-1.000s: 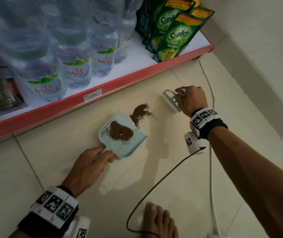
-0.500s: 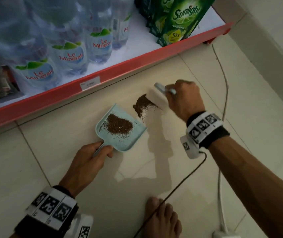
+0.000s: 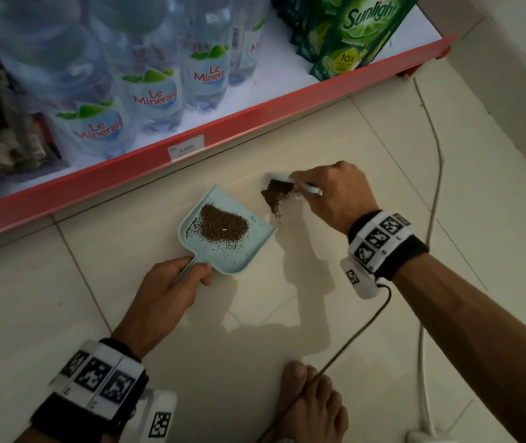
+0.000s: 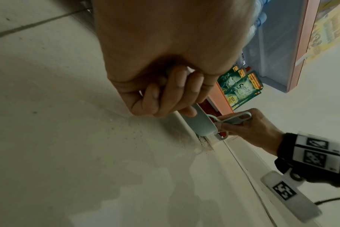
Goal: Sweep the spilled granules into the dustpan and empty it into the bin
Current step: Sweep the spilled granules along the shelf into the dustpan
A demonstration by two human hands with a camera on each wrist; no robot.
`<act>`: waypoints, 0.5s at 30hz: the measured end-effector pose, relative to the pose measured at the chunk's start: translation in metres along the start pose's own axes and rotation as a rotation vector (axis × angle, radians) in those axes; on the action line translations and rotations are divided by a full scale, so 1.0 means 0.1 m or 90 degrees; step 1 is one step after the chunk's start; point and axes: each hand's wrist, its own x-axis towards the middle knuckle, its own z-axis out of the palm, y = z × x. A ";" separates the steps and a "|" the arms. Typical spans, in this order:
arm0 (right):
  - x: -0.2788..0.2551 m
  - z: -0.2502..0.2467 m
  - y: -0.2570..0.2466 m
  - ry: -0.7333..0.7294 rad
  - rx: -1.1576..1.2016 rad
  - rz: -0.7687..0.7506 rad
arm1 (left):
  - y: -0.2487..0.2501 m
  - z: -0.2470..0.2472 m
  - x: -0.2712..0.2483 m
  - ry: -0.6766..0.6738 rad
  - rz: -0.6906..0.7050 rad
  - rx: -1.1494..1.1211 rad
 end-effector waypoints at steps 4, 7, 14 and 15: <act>0.36 -0.05 0.16 0.081 -0.038 0.133 | -0.03 0.00 -0.02 -0.010 -0.003 -0.016; 0.62 0.01 0.16 0.042 -0.003 0.151 | -0.01 0.01 -0.02 -0.019 0.000 -0.011; 0.33 0.03 0.06 -0.121 0.021 -0.169 | -0.01 -0.02 -0.04 -0.014 -0.002 -0.019; 0.27 -0.01 0.12 -0.130 0.010 -0.198 | -0.02 -0.04 -0.05 -0.010 -0.005 -0.016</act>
